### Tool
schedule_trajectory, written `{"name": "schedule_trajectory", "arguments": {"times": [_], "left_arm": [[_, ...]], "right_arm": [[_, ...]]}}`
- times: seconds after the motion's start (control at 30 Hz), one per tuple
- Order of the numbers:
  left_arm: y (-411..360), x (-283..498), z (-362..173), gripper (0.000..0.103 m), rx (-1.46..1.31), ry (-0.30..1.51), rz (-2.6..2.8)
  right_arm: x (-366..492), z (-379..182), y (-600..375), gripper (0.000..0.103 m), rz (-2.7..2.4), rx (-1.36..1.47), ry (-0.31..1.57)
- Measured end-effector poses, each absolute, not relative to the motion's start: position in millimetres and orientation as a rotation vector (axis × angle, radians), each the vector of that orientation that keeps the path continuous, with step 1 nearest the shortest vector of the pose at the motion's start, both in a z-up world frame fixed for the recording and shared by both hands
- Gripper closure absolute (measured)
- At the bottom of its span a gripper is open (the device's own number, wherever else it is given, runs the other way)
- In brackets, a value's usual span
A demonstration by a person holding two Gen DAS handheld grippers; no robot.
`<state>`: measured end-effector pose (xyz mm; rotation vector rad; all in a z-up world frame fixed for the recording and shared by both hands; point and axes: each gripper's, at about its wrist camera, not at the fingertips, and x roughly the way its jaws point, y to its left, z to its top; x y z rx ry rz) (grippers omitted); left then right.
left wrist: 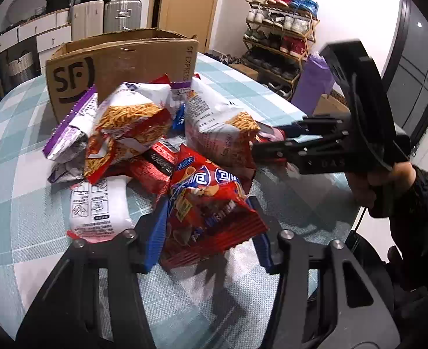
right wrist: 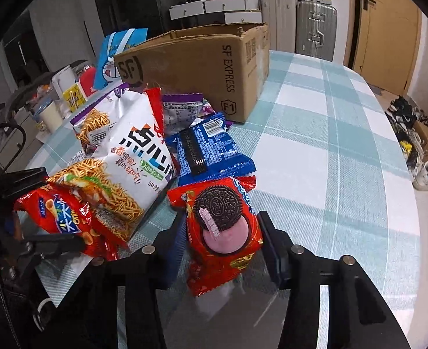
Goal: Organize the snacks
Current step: 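Carry both bags over the cardboard box and open both grippers to drop them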
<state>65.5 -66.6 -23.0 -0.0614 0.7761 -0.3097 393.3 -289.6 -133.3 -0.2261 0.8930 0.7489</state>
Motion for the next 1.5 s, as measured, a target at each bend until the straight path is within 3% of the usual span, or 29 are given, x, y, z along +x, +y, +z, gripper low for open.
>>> {"name": "schedule_trajectory", "arguments": {"times": [0.17, 0.77, 1.5], "left_arm": [[-53, 58, -19, 0.059, -0.094, 0.76, -0.305], [-8, 17, 32, 0.059, -0.157, 0.592, -0.238], [58, 114, 120, 0.059, -0.19, 0.447, -0.038]], "right_arm": [[380, -133, -300, 0.057, 0.738, -0.196, 0.881], [348, -90, -321, 0.057, 0.739, -0.057, 0.728], [394, -14, -268, 0.057, 0.785, 0.0, 0.611]]}}
